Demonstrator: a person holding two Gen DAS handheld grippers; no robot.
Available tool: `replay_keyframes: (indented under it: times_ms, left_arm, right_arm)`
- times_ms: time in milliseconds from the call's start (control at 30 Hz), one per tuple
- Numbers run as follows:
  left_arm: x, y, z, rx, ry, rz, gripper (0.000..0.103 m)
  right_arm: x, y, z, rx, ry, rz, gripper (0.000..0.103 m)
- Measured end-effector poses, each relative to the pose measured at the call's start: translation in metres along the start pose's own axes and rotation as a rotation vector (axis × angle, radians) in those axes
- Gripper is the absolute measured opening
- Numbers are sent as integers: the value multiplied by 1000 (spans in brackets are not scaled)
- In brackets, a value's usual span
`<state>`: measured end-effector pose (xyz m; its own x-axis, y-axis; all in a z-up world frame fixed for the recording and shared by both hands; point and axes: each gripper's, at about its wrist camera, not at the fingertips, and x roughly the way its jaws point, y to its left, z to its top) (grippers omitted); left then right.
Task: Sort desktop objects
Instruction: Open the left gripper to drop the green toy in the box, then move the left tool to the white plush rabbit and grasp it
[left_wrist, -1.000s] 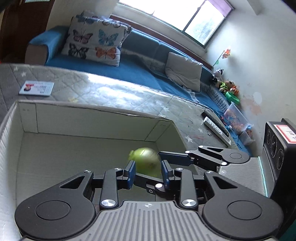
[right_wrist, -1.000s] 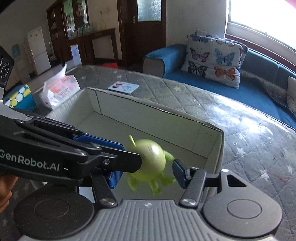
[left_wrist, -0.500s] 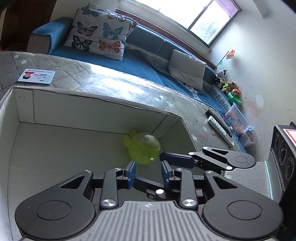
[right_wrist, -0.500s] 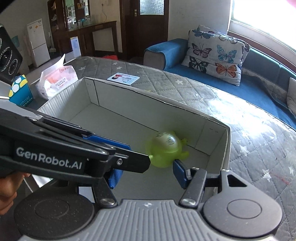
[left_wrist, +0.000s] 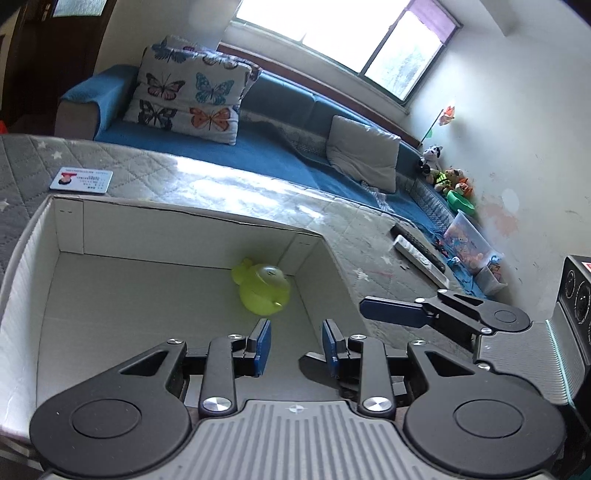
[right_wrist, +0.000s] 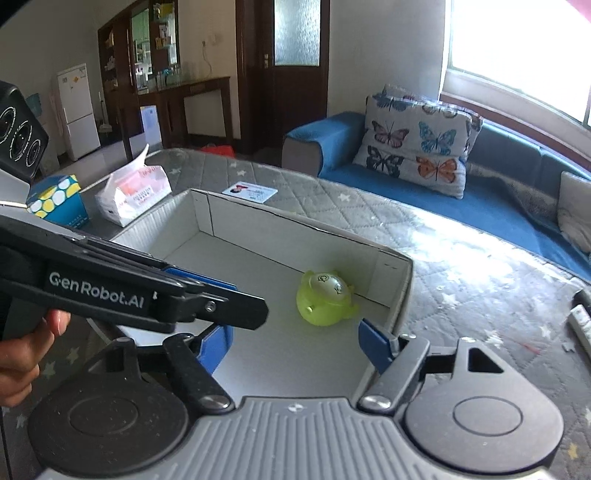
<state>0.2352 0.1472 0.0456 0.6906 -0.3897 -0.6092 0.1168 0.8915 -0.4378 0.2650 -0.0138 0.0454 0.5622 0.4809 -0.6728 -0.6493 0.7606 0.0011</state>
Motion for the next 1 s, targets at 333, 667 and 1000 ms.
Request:
replay_keyframes:
  times_ms: [333, 667, 1000]
  left_arm:
    - [-40, -39, -40, 93, -26, 18, 32]
    - [-54, -73, -99, 163, 30, -9, 32]
    - [-51, -80, -146, 206, 100, -15, 32]
  right_arm:
    - [-71, 1, -38, 11, -85, 0, 90]
    - [-114, -5, -98, 60, -73, 11, 94]
    - [-117, -13, -151, 118, 3, 32, 94]
